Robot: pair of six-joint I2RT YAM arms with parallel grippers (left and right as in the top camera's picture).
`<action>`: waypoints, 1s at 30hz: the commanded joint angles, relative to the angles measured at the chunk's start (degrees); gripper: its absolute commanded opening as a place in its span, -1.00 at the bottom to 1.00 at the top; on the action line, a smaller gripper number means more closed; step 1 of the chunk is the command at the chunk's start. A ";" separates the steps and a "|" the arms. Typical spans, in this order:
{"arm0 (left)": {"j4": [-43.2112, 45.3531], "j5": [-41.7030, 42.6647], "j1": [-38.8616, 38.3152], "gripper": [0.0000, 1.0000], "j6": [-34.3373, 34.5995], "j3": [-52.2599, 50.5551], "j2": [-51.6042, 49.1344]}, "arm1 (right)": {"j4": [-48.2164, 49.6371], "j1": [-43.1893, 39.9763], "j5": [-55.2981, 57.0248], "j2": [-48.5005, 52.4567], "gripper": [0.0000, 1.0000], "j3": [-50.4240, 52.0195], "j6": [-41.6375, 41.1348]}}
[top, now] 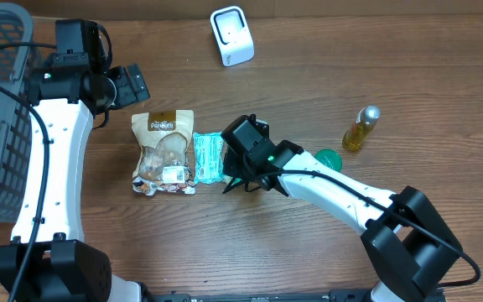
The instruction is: Scan the item barcode
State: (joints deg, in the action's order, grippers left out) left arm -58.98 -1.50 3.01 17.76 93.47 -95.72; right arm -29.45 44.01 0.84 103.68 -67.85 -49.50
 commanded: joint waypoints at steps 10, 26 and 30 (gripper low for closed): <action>0.07 -0.17 -0.42 0.99 -0.44 0.50 0.13 | 3.04 1.90 -1.42 2.56 -0.54 -0.33 -0.26; 0.04 -0.20 -0.42 0.99 -0.44 0.50 0.13 | 8.61 1.90 -9.05 2.97 0.03 -0.33 9.53; 0.04 -0.17 -0.42 0.99 -0.44 0.50 0.13 | 7.85 1.73 -8.20 2.97 0.00 -0.33 9.57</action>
State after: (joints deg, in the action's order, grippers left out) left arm -58.96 -1.50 3.01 17.76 93.47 -95.72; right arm -21.71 45.78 -6.63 106.37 -67.85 -42.06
